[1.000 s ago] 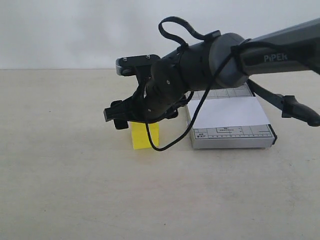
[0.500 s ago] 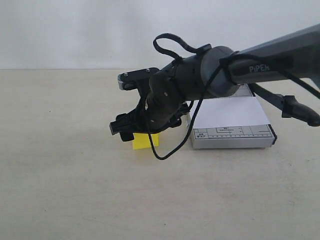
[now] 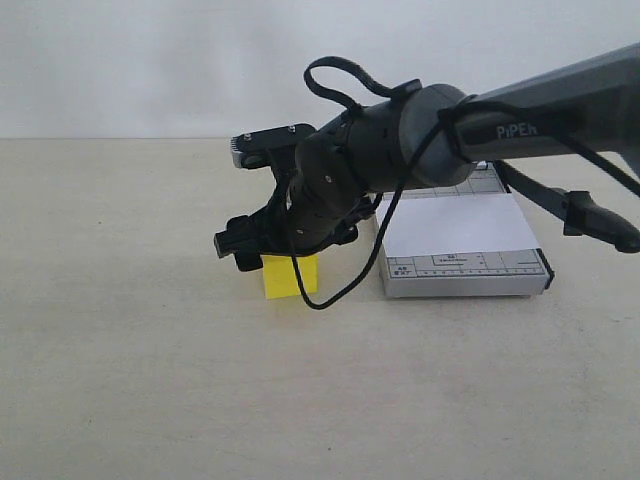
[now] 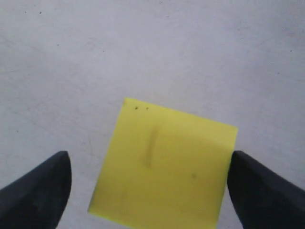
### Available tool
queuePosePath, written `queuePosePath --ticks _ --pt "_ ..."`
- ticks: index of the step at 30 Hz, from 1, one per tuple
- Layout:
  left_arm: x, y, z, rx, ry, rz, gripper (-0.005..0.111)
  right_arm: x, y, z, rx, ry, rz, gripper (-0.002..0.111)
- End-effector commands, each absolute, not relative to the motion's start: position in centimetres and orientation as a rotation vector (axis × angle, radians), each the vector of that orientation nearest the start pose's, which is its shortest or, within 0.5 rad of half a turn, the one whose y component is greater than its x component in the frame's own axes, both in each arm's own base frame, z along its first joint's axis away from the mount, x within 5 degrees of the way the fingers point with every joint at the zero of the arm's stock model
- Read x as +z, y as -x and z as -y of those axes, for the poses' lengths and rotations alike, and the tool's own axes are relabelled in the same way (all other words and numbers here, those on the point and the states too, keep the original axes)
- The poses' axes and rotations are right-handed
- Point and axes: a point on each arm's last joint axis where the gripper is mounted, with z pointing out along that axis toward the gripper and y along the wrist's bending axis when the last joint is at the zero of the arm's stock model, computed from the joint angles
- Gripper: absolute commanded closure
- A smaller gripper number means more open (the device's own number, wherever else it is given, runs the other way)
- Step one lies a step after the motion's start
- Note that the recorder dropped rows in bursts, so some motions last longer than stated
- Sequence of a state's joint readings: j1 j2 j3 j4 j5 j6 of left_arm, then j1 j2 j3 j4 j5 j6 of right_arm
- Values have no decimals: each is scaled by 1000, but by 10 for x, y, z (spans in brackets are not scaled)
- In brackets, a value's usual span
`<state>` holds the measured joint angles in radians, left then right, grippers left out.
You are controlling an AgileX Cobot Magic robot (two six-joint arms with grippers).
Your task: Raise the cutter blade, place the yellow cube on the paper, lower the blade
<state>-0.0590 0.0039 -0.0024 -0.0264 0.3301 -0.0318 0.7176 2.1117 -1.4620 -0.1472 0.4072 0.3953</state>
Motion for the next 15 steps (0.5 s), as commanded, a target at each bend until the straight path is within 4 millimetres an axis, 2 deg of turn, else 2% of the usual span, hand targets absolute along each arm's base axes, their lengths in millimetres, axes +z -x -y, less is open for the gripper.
queuePosePath --ticks 1,15 --pt "185 -54 4 -89 -4 -1799 102 159 -349 -292 309 552 -2487 25" --pt "185 -54 4 -89 -4 -1799 102 159 -349 -291 302 544 -2493 25"
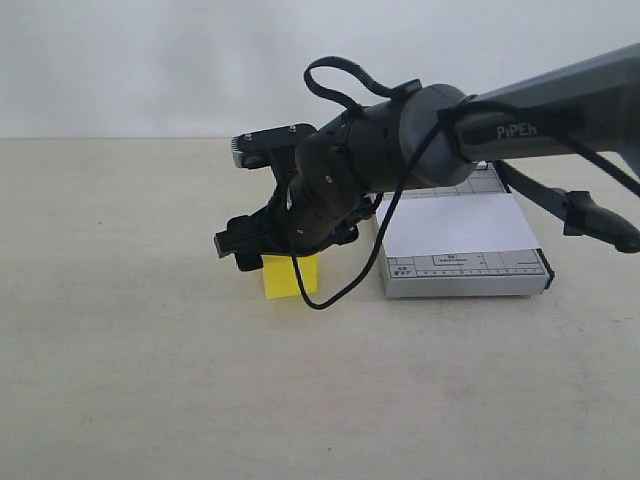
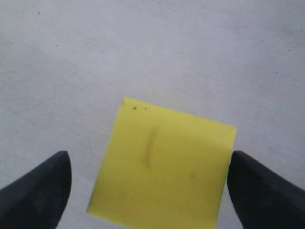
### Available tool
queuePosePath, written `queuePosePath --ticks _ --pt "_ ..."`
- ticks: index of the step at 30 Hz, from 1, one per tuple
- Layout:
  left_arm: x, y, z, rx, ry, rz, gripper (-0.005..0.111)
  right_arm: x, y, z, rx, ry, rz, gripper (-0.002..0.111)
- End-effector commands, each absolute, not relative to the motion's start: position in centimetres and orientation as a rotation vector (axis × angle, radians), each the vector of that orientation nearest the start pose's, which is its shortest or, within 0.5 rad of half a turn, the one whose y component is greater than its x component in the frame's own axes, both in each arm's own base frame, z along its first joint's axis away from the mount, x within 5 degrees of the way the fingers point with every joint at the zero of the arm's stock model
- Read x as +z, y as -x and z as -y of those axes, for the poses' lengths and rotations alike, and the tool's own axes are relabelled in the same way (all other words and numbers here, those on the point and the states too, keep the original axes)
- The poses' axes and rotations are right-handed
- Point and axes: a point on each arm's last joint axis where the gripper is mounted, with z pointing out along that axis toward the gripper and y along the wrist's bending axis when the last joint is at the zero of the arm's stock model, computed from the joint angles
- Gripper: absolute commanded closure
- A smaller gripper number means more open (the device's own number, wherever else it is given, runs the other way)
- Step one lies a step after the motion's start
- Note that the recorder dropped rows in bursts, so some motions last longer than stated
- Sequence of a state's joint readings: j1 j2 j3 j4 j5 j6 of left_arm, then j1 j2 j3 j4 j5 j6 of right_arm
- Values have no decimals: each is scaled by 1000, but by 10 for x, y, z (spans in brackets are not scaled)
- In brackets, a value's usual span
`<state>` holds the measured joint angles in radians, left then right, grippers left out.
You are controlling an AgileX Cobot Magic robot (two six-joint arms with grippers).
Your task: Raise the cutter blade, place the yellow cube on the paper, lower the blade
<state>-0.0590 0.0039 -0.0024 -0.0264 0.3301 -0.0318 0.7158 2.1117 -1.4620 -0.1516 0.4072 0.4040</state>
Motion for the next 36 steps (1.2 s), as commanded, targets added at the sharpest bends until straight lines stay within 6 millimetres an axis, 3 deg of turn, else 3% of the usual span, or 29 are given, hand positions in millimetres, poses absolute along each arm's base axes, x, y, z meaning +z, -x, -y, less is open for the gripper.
queuePosePath --ticks 1,7,14,21,27,33,36 --pt "185 -54 4 -89 -4 -1799 102 159 -349 -291 302 544 -2493 27" --pt "185 -54 4 -94 2 -1801 102 159 -349 -291 302 544 -2493 39" --pt "185 -54 4 -94 2 -1799 102 159 -349 -291 300 544 -2495 39" --pt "185 -54 4 -94 2 -1799 102 159 -348 -288 253 579 -2506 31" --pt "185 -54 4 -94 2 -1799 102 171 -349 -284 193 635 -2458 31" --pt "185 -54 4 -94 2 -1799 102 208 -347 -282 230 632 -2353 31" --pt "185 -54 4 -94 2 -1799 102 248 -340 -269 157 666 -2273 31"
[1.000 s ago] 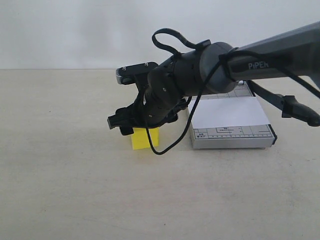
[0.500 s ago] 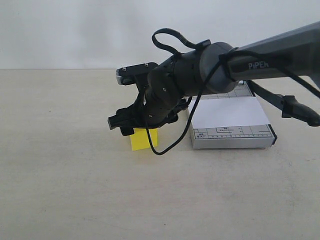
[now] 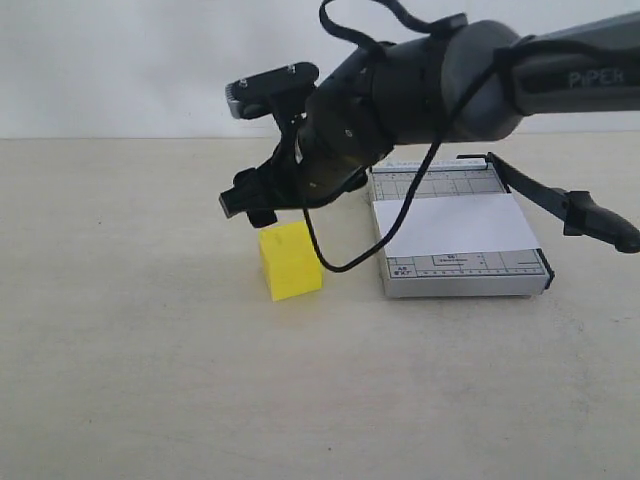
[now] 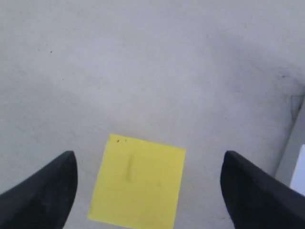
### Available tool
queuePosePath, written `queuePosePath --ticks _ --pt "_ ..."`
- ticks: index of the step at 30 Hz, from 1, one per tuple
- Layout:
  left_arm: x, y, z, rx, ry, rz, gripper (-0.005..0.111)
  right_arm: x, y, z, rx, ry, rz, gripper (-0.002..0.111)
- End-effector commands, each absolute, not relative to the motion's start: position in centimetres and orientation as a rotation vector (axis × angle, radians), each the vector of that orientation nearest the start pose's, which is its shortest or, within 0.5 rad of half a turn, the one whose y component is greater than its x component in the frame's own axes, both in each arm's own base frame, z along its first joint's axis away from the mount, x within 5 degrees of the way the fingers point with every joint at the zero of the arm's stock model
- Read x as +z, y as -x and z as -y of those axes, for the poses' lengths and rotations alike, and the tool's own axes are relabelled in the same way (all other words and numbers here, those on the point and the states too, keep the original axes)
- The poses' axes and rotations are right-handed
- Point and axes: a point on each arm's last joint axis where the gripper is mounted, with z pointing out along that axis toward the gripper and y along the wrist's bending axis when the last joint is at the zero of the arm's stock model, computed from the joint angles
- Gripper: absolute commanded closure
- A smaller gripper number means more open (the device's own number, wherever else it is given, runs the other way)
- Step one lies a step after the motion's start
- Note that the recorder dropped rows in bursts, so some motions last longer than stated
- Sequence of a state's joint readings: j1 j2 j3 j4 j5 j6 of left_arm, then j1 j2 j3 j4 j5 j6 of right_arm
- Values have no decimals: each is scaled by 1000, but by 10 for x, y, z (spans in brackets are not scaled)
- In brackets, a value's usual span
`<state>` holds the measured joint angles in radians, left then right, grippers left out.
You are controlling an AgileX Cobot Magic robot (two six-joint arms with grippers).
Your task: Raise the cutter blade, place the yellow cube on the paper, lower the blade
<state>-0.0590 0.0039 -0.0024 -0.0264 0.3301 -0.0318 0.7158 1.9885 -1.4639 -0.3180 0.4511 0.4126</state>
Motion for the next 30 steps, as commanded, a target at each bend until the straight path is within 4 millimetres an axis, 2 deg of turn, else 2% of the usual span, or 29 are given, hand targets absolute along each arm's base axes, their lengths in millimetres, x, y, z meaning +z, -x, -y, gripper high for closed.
queuePosePath --ticks 1,2,4,6,7,10,14,15,16,17,18,20,22,25,28,30 --pt "185 -54 4 -94 2 -1799 102 269 -334 -262 146 656 -2245 31" --pt "185 -54 4 -94 2 -1799 102 281 -330 -257 136 650 -2237 31" --pt "185 -54 4 -94 2 -1799 102 317 -315 -242 119 639 -2179 31" --pt "185 -54 4 -94 2 -1799 102 345 -296 -222 121 614 -2109 31" --pt "185 -54 4 -94 2 -1799 102 358 -279 -207 127 587 -2082 31" --pt "185 -54 4 -94 2 -1799 102 369 -249 -181 148 558 -2059 31" --pt "185 -54 4 -94 2 -1799 102 363 -206 -145 195 501 -2041 31" --pt "185 -54 4 -94 2 -1799 102 355 -183 -124 224 435 -2033 31" --pt "185 -54 4 -94 2 -1799 102 353 -173 -114 230 409 -2014 31" --pt "185 -54 4 -94 2 -1799 102 339 -154 -95 245 337 -1999 31" --pt "185 -54 4 -94 2 -1799 102 330 -146 -87 247 310 -2003 31" --pt "185 -54 4 -94 2 -1799 102 301 -118 -61 314 172 -1994 31" --pt "185 -54 4 -94 2 -1799 102 283 -103 -47 356 111 -1987 31" --pt "185 -54 4 -94 2 -1799 102 261 -92 -38 380 69 -2001 34" --pt "185 -54 4 -94 2 -1799 102 248 -88 -38 407 87 -2000 50" --pt "185 -54 4 -94 2 -1799 102 250 -88 -41 445 108 -1975 58"
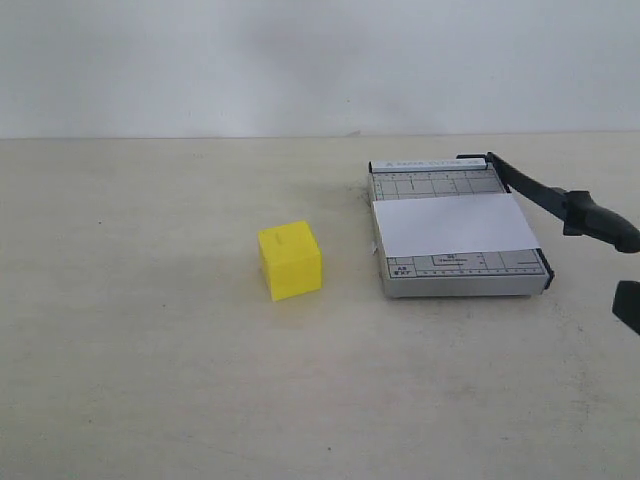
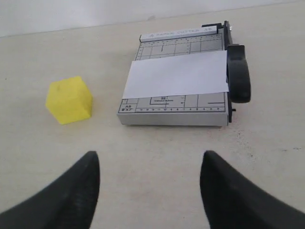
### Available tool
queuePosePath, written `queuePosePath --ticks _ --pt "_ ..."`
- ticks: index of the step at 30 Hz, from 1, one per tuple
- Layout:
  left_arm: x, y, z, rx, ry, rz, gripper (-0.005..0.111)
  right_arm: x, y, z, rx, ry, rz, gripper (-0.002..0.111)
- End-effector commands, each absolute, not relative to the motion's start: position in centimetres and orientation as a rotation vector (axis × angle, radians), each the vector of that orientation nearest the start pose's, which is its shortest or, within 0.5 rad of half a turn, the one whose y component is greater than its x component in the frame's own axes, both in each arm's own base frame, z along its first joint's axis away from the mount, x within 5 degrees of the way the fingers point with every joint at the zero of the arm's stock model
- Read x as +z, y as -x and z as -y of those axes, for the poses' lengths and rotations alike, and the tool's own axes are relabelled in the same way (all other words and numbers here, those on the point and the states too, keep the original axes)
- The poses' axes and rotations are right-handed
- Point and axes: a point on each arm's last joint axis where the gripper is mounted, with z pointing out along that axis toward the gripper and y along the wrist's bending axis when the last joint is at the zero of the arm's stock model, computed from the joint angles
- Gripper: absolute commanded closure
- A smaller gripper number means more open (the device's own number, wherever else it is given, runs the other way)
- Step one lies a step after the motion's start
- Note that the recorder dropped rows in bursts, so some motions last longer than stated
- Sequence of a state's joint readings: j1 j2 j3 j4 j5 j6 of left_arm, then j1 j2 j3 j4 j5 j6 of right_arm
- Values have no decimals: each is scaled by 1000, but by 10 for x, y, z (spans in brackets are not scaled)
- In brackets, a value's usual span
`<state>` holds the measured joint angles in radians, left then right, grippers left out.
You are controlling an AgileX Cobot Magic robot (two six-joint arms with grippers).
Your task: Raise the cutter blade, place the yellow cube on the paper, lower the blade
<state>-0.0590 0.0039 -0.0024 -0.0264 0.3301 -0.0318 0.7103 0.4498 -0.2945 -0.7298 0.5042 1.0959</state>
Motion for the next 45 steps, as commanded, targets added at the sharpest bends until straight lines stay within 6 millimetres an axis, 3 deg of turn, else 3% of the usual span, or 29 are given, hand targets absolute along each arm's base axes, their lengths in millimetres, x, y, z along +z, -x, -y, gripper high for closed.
queuePosePath --ticks 1,9,13,21,26,29,36,42,45 --pt "185 -54 4 -94 2 -1799 102 250 -88 -41 447 112 -1971 66" --pt "185 -54 4 -94 2 -1799 102 251 -89 -40 400 158 -1955 109" --pt "185 -54 4 -94 2 -1799 102 249 -89 -36 345 143 -1975 108" --pt "185 -54 4 -90 -1 -1799 102 250 -79 -12 299 -94 -1960 108" --pt "185 -54 1 -1 -61 -1797 102 244 -66 4 368 -241 -1911 108" --pt "187 -55 1 22 -77 -1776 102 238 -63 3 430 -223 -1874 108" --pt "210 -56 3 -16 -64 -1521 102 231 -63 -2 473 -192 -1863 108" --pt "234 -52 3 -297 142 -1251 102 231 -63 -2 490 -216 -1863 108" --pt "239 -50 3 -344 163 -1191 102 231 -63 -2 540 -280 -1859 108"
